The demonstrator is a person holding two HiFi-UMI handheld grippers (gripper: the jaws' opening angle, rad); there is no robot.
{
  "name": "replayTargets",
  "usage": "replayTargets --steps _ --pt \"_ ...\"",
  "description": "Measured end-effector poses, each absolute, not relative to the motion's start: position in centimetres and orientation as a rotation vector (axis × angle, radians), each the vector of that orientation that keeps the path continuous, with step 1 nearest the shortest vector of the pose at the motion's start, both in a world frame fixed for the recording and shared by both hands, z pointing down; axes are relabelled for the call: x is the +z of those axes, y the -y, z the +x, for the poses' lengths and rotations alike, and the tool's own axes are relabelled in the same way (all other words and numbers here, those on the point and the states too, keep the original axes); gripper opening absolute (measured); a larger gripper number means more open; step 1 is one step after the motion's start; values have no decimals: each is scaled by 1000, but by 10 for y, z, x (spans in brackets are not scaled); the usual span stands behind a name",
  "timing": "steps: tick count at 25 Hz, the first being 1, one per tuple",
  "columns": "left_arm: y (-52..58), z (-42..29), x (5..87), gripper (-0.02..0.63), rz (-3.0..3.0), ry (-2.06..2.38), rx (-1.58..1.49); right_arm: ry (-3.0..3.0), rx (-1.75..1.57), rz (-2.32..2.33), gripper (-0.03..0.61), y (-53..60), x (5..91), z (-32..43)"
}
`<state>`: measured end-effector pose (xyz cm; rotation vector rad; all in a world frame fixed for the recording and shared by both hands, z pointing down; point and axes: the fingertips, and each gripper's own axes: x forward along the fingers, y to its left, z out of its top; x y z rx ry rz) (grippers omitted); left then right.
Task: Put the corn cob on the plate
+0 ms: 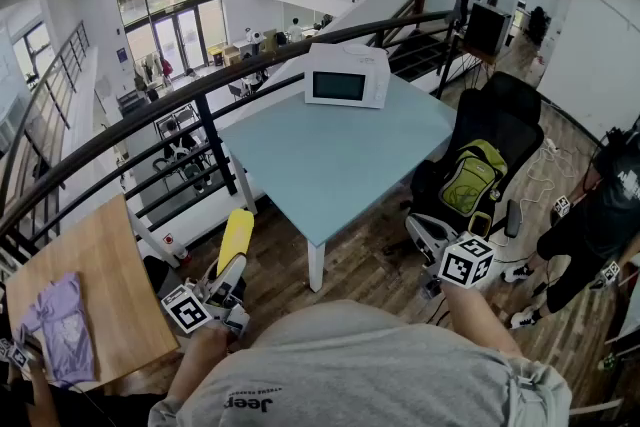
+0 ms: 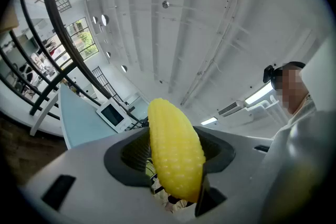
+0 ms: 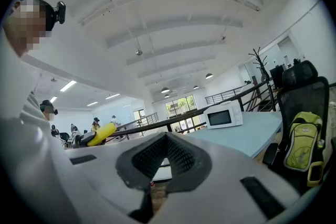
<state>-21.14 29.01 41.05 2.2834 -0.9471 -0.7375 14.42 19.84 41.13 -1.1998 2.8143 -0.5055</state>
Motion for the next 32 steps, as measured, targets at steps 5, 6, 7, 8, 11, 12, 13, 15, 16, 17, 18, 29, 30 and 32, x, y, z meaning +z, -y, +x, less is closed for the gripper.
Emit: replayTargets --steps 5,6,7,8,11,12,13,15,16,17,18,29,30,32 --pt "-284 -210 414 244 2273 939 -759 -2839 -498 -1197 15 -193 407 140" --pt "-283 -210 414 244 2276 933 -758 -2837 -495 -1203 15 -193 406 141" --pt "-282 -210 415 244 2279 926 -758 -2835 -492 -1210 15 -194 406 141" --pt "-281 -210 415 244 2281 919 -758 -2832 -488 -1216 14 -194 405 142" --pt "-276 -212 414 244 2287 902 -756 -2825 -480 -1234 15 -193 402 141" --pt "-274 -213 413 244 2287 898 -754 -2823 -481 -1239 15 -192 402 140" --pt "-272 -215 414 244 2286 896 -752 -2821 -483 -1242 15 -191 402 139" --pt "-271 -221 415 244 2286 895 -748 -2818 -487 -1245 15 -190 404 133" --pt "-271 -225 416 244 2285 895 -746 -2817 -488 -1245 15 -190 405 130" --pt "-271 -229 417 244 2286 893 -747 -2817 -487 -1246 15 -189 405 126" --pt "-271 -233 417 244 2287 891 -748 -2817 -485 -1247 15 -189 405 122" --pt "-282 -286 429 244 2267 876 -732 -2750 -544 -1276 15 -180 397 76" --pt "-284 -290 431 244 2263 873 -730 -2744 -549 -1285 15 -180 396 73" --pt "-286 -298 435 244 2257 864 -733 -2741 -553 -1300 15 -180 396 65"
